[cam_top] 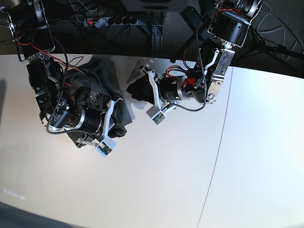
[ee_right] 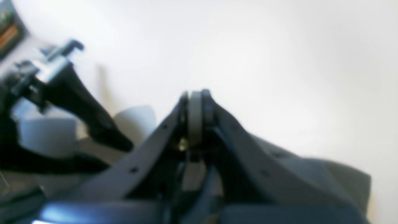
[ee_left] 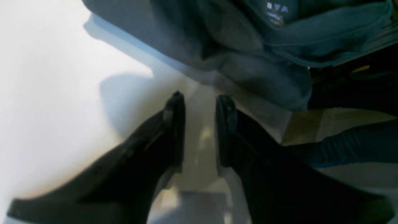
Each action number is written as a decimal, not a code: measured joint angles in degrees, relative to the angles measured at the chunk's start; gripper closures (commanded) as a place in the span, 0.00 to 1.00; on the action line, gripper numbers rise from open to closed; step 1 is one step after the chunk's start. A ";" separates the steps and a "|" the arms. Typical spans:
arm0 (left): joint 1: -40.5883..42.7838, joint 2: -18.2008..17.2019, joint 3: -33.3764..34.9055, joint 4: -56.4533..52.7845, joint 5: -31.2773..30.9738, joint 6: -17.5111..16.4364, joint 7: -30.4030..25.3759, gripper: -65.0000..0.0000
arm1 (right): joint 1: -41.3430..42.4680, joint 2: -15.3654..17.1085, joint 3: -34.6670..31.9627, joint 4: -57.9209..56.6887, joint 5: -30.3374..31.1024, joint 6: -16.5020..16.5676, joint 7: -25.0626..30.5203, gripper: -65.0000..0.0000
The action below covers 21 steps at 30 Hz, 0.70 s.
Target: Fold the T-shirt properly
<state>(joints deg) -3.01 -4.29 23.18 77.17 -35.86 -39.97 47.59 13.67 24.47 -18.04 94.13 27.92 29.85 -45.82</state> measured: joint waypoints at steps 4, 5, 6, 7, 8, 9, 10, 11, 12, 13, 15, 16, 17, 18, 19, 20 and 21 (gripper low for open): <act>0.00 0.00 0.00 -0.02 0.00 0.00 -0.02 0.67 | 0.00 -1.81 0.00 -0.02 2.73 0.02 -0.48 1.00; 0.00 0.00 0.00 0.00 0.00 0.00 0.00 0.67 | 0.00 -1.97 0.00 0.00 2.78 0.00 -0.76 1.00; 0.00 0.00 0.00 -0.02 0.00 0.00 0.00 0.67 | 0.00 -1.97 0.00 0.02 2.75 0.00 -1.11 1.00; 0.00 0.00 0.00 0.00 0.00 0.00 -0.02 0.67 | -0.02 -1.95 0.13 0.22 2.45 0.00 -2.16 1.00; 0.00 0.00 0.00 -0.02 0.00 0.00 -0.02 0.67 | -0.11 -1.97 0.70 0.52 1.03 0.00 -2.78 1.00; 0.02 0.00 0.00 0.00 0.02 0.00 0.00 0.67 | -0.17 -1.97 1.73 0.92 -0.15 0.00 -2.99 1.00; 0.02 0.00 0.00 0.00 0.02 0.00 0.00 0.67 | -0.20 -1.95 3.32 1.38 -0.70 0.00 -3.13 1.00; 0.07 0.00 0.00 0.00 0.00 0.00 0.00 0.67 | -0.17 -1.84 5.46 1.90 -1.18 0.00 -3.28 1.00; 0.15 0.00 0.00 0.00 0.00 0.00 -0.02 0.67 | -0.13 -1.51 7.72 2.51 -1.07 0.00 -3.30 1.00; 0.17 0.00 0.00 0.00 -0.15 0.00 -0.02 0.67 | -0.04 -0.76 10.01 3.13 -0.87 0.00 -3.32 1.00; 0.15 0.00 0.00 0.00 -0.20 0.00 -0.02 0.67 | 0.17 1.46 13.64 3.63 -0.42 0.00 -4.46 1.00; 0.15 0.00 0.00 0.00 -0.17 0.00 -0.02 0.67 | 0.17 2.62 14.99 3.63 -0.24 0.00 -6.01 1.00; 0.15 -0.02 0.00 0.00 -0.17 0.00 -0.02 0.67 | 0.09 3.78 16.00 3.63 0.79 0.00 -7.23 1.00; 0.15 -0.17 0.00 0.00 -0.22 0.00 -0.04 0.67 | -0.37 5.03 16.37 3.65 2.45 0.02 -8.00 1.00; 0.15 -0.33 0.00 0.00 -0.22 0.00 -0.04 0.67 | -0.87 6.21 16.35 3.65 4.31 0.02 -8.48 1.00; 0.22 -0.33 0.00 0.00 -0.26 0.00 -0.07 0.67 | -1.81 7.10 16.24 3.67 5.57 0.02 -8.87 1.00; 0.31 -0.39 0.00 0.02 -0.39 0.02 -0.07 0.67 | -3.13 7.74 16.13 3.74 6.49 0.00 -8.81 1.00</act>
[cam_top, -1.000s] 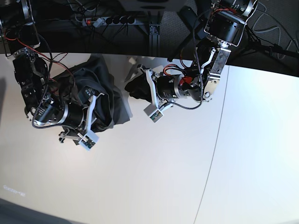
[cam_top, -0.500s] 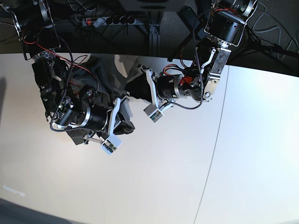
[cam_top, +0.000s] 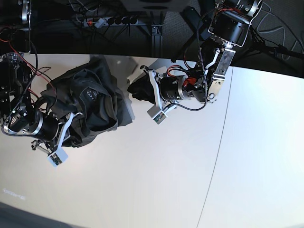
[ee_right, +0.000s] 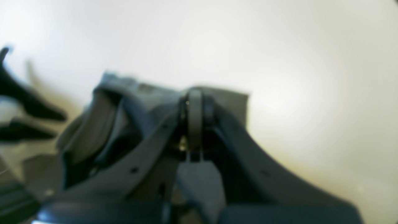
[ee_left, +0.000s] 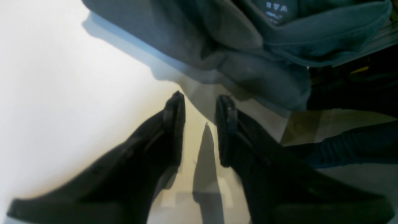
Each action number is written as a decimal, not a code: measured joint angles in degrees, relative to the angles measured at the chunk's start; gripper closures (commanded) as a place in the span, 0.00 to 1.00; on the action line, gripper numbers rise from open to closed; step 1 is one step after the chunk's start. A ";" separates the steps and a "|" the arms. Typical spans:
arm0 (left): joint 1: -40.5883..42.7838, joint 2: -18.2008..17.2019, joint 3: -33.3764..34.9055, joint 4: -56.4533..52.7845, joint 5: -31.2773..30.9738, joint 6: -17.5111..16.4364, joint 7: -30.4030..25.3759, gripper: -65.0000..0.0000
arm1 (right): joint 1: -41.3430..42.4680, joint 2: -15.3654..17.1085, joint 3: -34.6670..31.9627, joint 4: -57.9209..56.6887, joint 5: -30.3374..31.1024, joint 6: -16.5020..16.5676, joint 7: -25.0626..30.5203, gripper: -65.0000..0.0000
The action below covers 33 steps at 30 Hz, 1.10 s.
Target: Fold the T-shirt properly
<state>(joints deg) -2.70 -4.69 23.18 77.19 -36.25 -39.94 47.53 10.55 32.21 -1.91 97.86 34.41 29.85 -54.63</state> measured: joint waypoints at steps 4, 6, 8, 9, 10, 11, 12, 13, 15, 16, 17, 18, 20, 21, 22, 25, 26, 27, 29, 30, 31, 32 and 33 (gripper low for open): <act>0.00 -0.22 0.00 0.07 -0.07 -0.02 -0.20 0.67 | -6.64 0.09 -0.33 0.07 0.61 0.02 -0.22 1.00; 0.04 -0.22 0.00 0.07 0.09 -0.02 -0.61 0.67 | -9.57 0.15 -0.31 0.07 1.03 0.02 -0.02 1.00; 0.02 -0.22 0.00 0.07 0.22 -0.02 -0.83 0.67 | -12.28 0.15 -0.26 0.07 1.20 0.04 0.50 1.00; 0.02 -0.22 0.00 0.07 0.26 -0.02 -0.83 0.67 | -13.68 0.15 -0.24 0.09 1.38 0.04 0.83 1.00; 0.02 -0.22 0.00 0.07 0.28 -0.02 -0.85 0.67 | -14.95 0.13 -0.26 0.17 1.66 0.04 1.25 1.00; 0.02 -0.22 0.00 0.07 0.33 -0.02 -0.85 0.67 | -16.15 0.15 -0.24 0.22 2.10 0.04 1.33 1.00; 0.02 -0.22 0.00 0.07 0.35 -0.02 -0.85 0.67 | -17.14 0.15 -0.24 0.48 2.78 0.02 1.42 1.00; 0.00 -0.22 0.00 0.07 0.39 -0.02 -0.85 0.67 | -17.94 0.17 -0.24 0.94 3.37 0.04 1.40 1.00; 0.00 -0.22 0.00 0.07 0.42 -0.02 -0.83 0.67 | -19.50 0.17 -0.22 2.71 3.98 0.04 1.36 1.00; 0.00 -0.22 0.00 0.07 0.42 -0.02 -0.83 0.67 | -20.28 0.17 -0.22 4.02 3.91 0.04 1.20 1.00; 0.00 -0.22 0.00 0.07 0.42 -0.02 -0.85 0.67 | -21.07 0.15 -0.22 5.46 3.96 0.04 1.16 1.00; 0.00 -0.22 0.00 0.07 0.42 -0.02 -0.87 0.67 | -21.57 0.15 -0.22 6.80 4.15 0.04 1.09 1.00; 0.00 -0.22 0.00 0.07 0.37 -0.02 -0.92 0.67 | -21.81 0.15 -0.22 9.01 3.69 0.04 0.87 1.00; 0.00 -0.22 0.00 0.07 0.39 -0.02 -0.87 0.67 | -21.64 0.17 -0.22 9.97 3.23 0.04 1.18 1.00; 0.00 -0.22 0.00 0.07 0.39 -0.02 -0.90 0.67 | -21.27 0.17 -0.22 10.64 3.06 0.04 1.42 1.00; -0.02 -0.22 0.00 0.07 0.33 -0.02 -0.90 0.67 | -18.88 0.15 -0.22 11.26 2.16 0.04 1.44 1.00; 0.00 -0.24 0.00 0.39 0.28 -0.04 -0.76 0.67 | -17.90 0.17 -0.22 11.28 1.79 0.04 1.53 1.00; 0.15 -0.24 -0.31 1.18 0.17 -0.09 0.68 0.68 | -16.83 0.15 -0.22 11.28 1.03 0.04 1.86 1.00; 0.39 -0.39 -0.72 4.37 -0.57 -0.15 3.13 0.68 | -14.97 0.15 -0.22 11.30 -1.55 0.02 2.86 1.00; 0.55 -0.37 -1.33 6.84 -1.20 -0.02 3.82 0.68 | -14.16 0.15 -0.20 11.30 -2.86 0.02 3.23 1.00; 0.50 -0.37 -2.03 9.57 -1.92 0.04 4.55 0.68 | -13.51 0.17 -0.20 11.30 -3.82 0.00 3.41 1.00; 0.31 -0.37 -2.67 12.46 -2.60 0.22 5.64 0.68 | -12.85 0.17 -0.20 11.23 -4.55 0.02 3.63 1.00; 0.00 -0.37 -3.06 14.75 -3.28 0.28 6.51 0.68 | -12.26 0.17 -0.20 10.71 -4.55 0.02 3.69 1.00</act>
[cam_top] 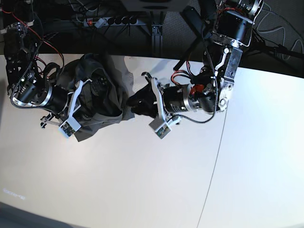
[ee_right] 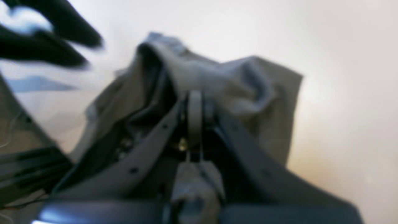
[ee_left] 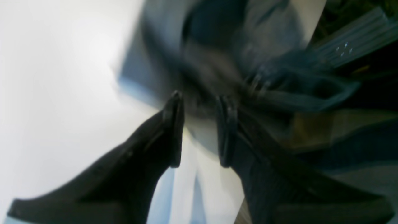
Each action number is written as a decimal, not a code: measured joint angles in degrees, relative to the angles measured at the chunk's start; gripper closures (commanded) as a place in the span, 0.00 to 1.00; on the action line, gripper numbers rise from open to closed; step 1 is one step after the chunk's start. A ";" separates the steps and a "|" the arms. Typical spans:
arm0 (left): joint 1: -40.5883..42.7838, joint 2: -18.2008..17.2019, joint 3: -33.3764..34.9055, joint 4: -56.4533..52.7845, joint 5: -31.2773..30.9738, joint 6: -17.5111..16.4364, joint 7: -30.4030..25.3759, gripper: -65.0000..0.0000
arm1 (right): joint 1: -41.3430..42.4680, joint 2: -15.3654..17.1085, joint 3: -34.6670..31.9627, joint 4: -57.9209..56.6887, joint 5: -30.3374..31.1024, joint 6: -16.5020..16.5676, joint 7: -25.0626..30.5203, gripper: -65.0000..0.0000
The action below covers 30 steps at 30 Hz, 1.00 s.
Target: Fold the T-shirt properly
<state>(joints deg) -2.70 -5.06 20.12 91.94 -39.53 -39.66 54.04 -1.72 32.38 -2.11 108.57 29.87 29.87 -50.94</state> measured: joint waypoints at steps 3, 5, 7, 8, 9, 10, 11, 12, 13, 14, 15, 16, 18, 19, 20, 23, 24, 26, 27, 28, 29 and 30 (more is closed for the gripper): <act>0.31 -0.02 0.31 1.62 -2.36 0.00 0.83 0.68 | 1.64 -0.02 0.00 -4.02 0.42 -0.02 0.81 1.00; 2.05 -0.02 1.46 1.40 -2.89 -0.02 1.44 0.68 | 2.47 0.00 0.00 -7.17 0.22 -0.02 1.46 1.00; 3.21 0.15 3.43 1.62 -2.86 -0.07 1.73 0.68 | 3.23 -0.02 0.00 -9.29 -0.07 -0.02 2.67 1.00; 3.37 0.35 4.31 2.25 -2.80 -0.07 1.68 0.68 | 3.67 -0.04 0.00 -9.99 0.42 -0.02 3.56 1.00; 3.54 0.66 5.20 3.30 -2.82 -0.04 1.57 0.68 | 4.22 -0.04 0.00 -10.82 1.42 -0.02 4.17 1.00; 3.67 1.14 5.84 4.09 -3.13 -0.02 1.40 0.68 | 4.87 -0.09 -0.04 -11.93 2.29 -0.02 4.44 1.00; 3.65 1.42 6.62 4.39 -3.04 -0.04 1.05 0.68 | 5.60 -0.37 -0.22 -13.09 2.03 -0.02 4.44 1.00; 3.63 1.46 7.34 4.48 -3.04 -0.04 1.05 0.68 | 6.36 -0.81 -0.68 -14.29 1.81 0.00 4.44 1.00; 3.78 1.53 7.48 4.46 -2.95 -0.04 1.27 0.68 | 7.17 -1.36 -1.42 -15.78 1.68 0.00 4.42 1.00; 3.93 1.53 7.45 4.44 -2.64 -0.04 1.27 0.68 | 8.00 -2.01 -2.38 -17.31 1.38 0.00 4.33 1.00; 3.96 1.46 7.45 4.44 -2.64 -0.04 1.46 0.68 | 8.68 -2.78 -3.43 -18.86 1.27 0.02 4.42 1.00; 3.85 1.42 7.45 4.44 -2.73 -0.04 1.46 0.68 | 9.49 -3.69 -4.63 -20.50 1.53 0.02 4.42 1.00; 3.78 1.42 7.30 4.44 -2.80 -0.02 1.40 0.68 | 11.15 -5.22 -7.17 -23.78 1.25 0.02 4.55 1.00; 3.80 1.40 7.30 4.44 -2.78 -0.02 1.44 0.68 | 12.00 -5.99 -8.33 -25.38 0.68 0.00 4.72 1.00; 3.80 1.40 7.30 4.44 -2.73 -0.04 1.44 0.68 | 12.92 -6.88 -9.22 -26.75 -0.15 0.00 5.31 1.00; 3.80 1.44 7.32 4.44 -2.80 -0.04 1.44 0.68 | 15.47 -9.33 -10.25 -29.31 -1.11 0.02 6.36 1.00; 3.82 1.42 7.30 4.44 -2.78 -0.02 1.46 0.68 | 16.06 -10.05 -10.25 -29.40 -1.44 0.02 6.32 1.00; 3.80 1.42 7.30 4.44 -2.82 -0.02 1.44 0.68 | 17.09 -11.23 -10.29 -29.40 -1.22 0.02 6.38 1.00; 3.82 1.42 7.30 4.44 -2.78 -0.04 1.49 0.68 | 17.73 -11.63 -10.32 -29.40 -1.03 0.02 6.34 1.00; 3.82 1.40 7.19 4.44 -2.71 -0.04 1.49 0.68 | 18.45 -11.91 -10.36 -29.40 -0.98 0.02 6.29 1.00; 3.82 1.42 6.91 4.44 -2.67 -0.04 1.46 0.68 | 19.23 -12.02 -10.38 -29.40 -1.01 0.02 6.29 1.00; 3.80 1.40 6.82 4.44 -2.73 -0.02 1.44 0.68 | 20.04 -12.02 -10.36 -29.35 -1.01 0.02 6.32 1.00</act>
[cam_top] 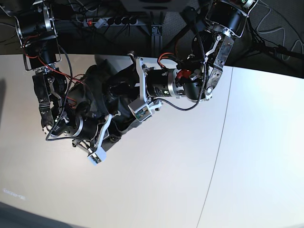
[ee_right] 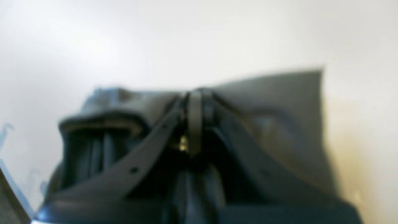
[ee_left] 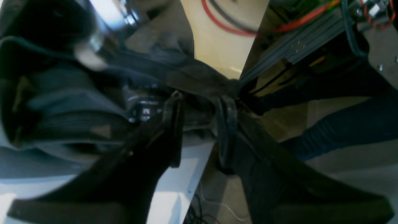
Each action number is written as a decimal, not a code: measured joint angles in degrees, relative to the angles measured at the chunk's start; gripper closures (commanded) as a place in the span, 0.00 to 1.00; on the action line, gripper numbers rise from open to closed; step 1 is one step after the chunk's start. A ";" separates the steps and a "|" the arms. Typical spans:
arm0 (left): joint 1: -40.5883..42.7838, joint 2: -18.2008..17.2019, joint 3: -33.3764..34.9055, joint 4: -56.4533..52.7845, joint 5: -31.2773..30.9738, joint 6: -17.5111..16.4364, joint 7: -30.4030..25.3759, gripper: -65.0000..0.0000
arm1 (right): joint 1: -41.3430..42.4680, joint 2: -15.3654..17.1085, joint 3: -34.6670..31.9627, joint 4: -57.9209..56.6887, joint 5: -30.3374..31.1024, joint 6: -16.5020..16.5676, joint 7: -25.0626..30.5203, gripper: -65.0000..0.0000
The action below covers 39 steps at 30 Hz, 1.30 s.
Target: Fold the T-shirt properly
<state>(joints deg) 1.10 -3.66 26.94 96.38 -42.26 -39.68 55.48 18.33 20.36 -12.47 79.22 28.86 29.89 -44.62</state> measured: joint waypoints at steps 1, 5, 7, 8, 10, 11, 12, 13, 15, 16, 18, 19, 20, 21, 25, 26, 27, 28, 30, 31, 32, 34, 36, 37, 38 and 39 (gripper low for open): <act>0.00 0.02 0.00 0.00 0.00 0.00 0.02 0.68 | 0.81 0.15 0.02 0.07 -0.04 0.00 -0.24 1.00; 0.04 0.00 0.87 0.00 -0.85 0.00 0.02 0.68 | 3.26 0.26 1.05 0.59 0.22 0.00 -1.31 1.00; 0.22 0.02 2.71 0.00 -0.85 0.00 -0.04 0.68 | 3.91 0.26 1.05 0.61 0.28 0.00 -1.29 1.00; 0.52 0.20 3.76 0.00 -0.57 0.00 0.00 0.68 | 4.24 0.26 1.05 0.61 0.24 0.00 -1.51 1.00; 0.79 1.09 6.16 0.00 1.84 0.00 -0.20 0.68 | 4.59 0.26 1.09 0.59 -0.46 0.00 -0.98 1.00; 0.79 1.84 7.21 0.00 4.31 -0.02 -1.05 0.68 | 4.72 0.26 1.09 0.42 -1.92 0.00 0.15 1.00; 0.79 2.58 7.82 0.00 7.39 -0.02 -2.71 0.68 | 4.72 0.24 1.09 0.02 -3.76 0.00 0.92 1.00; 0.76 2.95 7.98 0.00 9.77 -0.04 -4.39 0.68 | 4.74 0.22 1.09 -0.70 -4.85 -0.02 0.96 1.00; 0.55 2.89 7.82 0.00 12.37 -0.02 -6.54 0.68 | 4.72 0.28 1.09 -3.06 -5.81 -0.02 1.55 1.00; 0.48 2.80 7.45 0.00 13.07 -0.04 -6.49 0.68 | 4.70 0.26 1.09 -4.39 -5.90 -0.02 1.55 1.00; 0.48 2.73 7.08 -0.31 13.31 -0.02 -6.69 0.68 | 4.70 0.24 1.09 -6.82 -5.70 -0.02 1.62 1.00; 0.46 2.73 6.99 -0.61 13.86 -0.02 -6.91 0.68 | 4.72 0.24 1.09 -7.98 -5.62 -0.02 1.62 1.00; 0.50 2.78 6.69 -0.92 14.82 -0.02 -6.86 0.68 | 4.72 0.24 1.09 -8.92 -5.68 -0.02 1.55 1.00; 0.46 2.75 6.14 -1.40 15.85 -0.04 -6.84 0.68 | 4.70 0.24 1.09 -9.51 -5.77 -0.02 1.07 1.00; -1.33 2.69 2.38 -5.01 18.67 -0.02 -7.54 0.68 | 4.22 2.21 1.09 -9.46 -3.32 -0.02 0.24 1.00; -1.95 2.45 1.44 -6.36 18.95 -0.02 -8.41 0.68 | 3.91 3.45 1.09 -9.22 -2.05 -0.02 0.20 1.00; -2.43 1.77 0.81 -7.78 19.26 -0.02 -10.08 0.68 | 3.54 4.87 1.09 -8.72 -0.79 -0.02 -0.22 1.00; -2.91 0.98 0.20 -9.31 19.91 -0.04 -11.32 0.68 | 3.13 6.38 1.09 -8.35 0.74 -0.04 -1.11 1.00; -4.02 -0.83 -0.92 -12.72 21.00 -0.04 -13.73 0.68 | 2.10 9.33 1.11 -7.61 3.08 -0.04 -3.39 1.00; -4.79 -1.90 -1.27 -14.34 21.27 -0.07 -14.47 0.68 | 1.44 10.40 1.20 -7.08 4.20 -0.02 -3.91 1.00; -5.81 -2.93 -1.53 -16.00 21.38 -0.07 -15.45 0.68 | 0.74 11.45 1.22 -6.40 5.31 -0.02 -4.31 1.00; -8.02 -4.35 -1.81 -18.43 20.79 0.02 -16.83 0.68 | -0.35 13.03 1.18 -5.25 7.37 -0.02 -5.25 1.00; -10.14 -4.57 -1.84 -20.48 20.96 0.00 -17.03 0.68 | -1.68 14.67 1.16 -4.00 8.70 -0.02 -5.95 1.00; -10.95 -4.44 -1.81 -21.27 21.03 0.00 -17.25 0.68 | -2.49 15.54 1.22 -3.50 9.42 -0.02 -6.03 1.00; -11.76 -4.28 -1.73 -21.99 21.24 -0.02 -17.46 0.68 | -3.45 16.28 1.51 -3.06 10.14 -0.04 -6.25 1.00; -12.55 -4.09 -1.64 -22.56 21.49 -0.04 -17.81 0.68 | -4.55 17.03 1.92 -2.58 10.71 -0.02 -6.69 1.00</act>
<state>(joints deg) -11.44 -7.75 25.30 73.82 -20.78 -39.72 37.67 13.78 37.39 -10.55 76.64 39.57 29.87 -51.31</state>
